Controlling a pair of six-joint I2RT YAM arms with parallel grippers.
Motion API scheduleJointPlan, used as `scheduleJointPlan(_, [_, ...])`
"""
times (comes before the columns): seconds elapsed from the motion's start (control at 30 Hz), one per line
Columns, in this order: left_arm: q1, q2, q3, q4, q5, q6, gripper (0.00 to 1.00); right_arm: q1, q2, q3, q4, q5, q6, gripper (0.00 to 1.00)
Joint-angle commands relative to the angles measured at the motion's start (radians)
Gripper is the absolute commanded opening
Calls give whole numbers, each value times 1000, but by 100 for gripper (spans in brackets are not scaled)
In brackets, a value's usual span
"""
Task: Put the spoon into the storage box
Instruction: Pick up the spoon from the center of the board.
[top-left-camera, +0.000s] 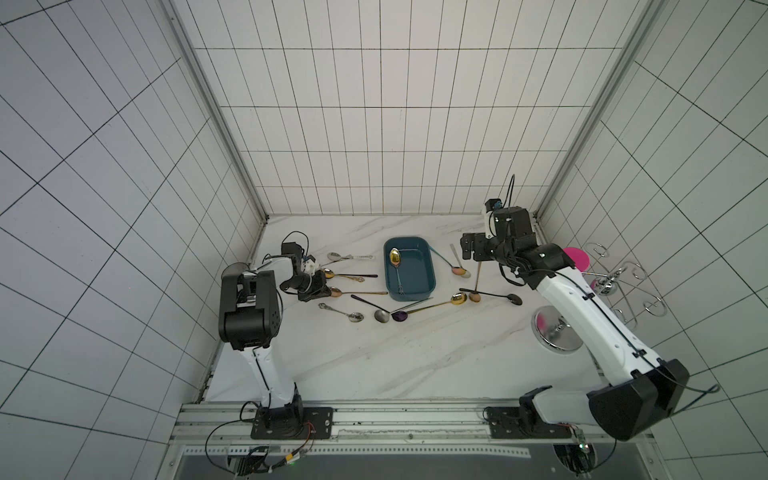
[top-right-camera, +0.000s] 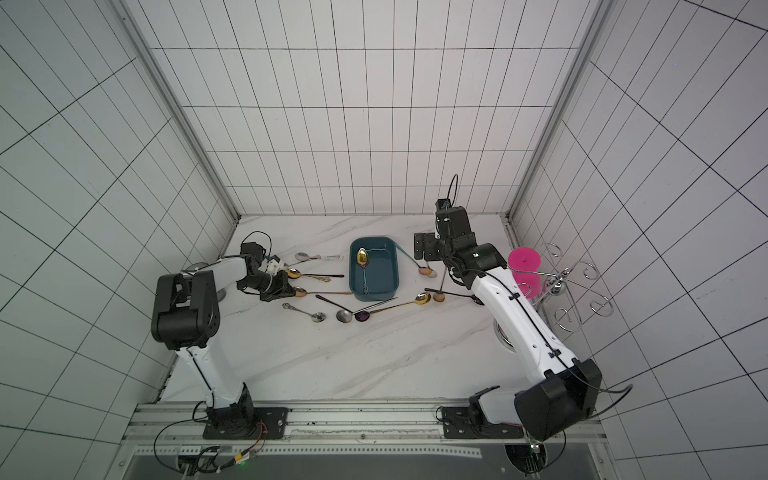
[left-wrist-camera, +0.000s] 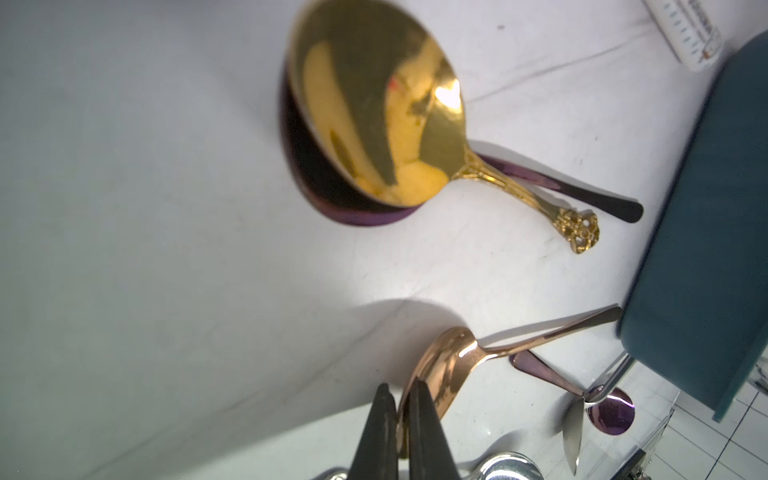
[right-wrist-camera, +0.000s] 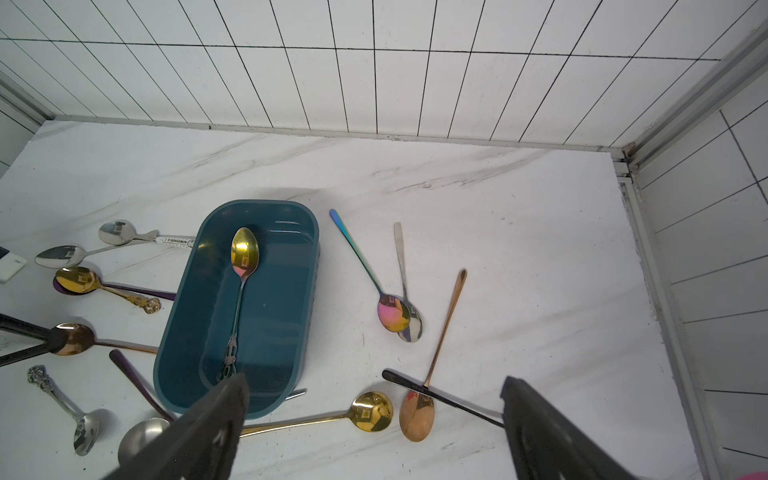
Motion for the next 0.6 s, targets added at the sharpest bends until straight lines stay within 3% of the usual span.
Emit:
scheduleJointPlan(0.0, [-5,-8,2,-7,-43,9,0,-7,-4,-17,-3,-51,-5,99])
scheduleJointPlan(0.3, [-7,-104,21,-23,-71,25,0,-5,28,16,-10,-199,-67,99])
scheduleJointPlan(0.57, [-60,-296,86,-63,-150,139,0,49,62,58,24,-341,-195,97])
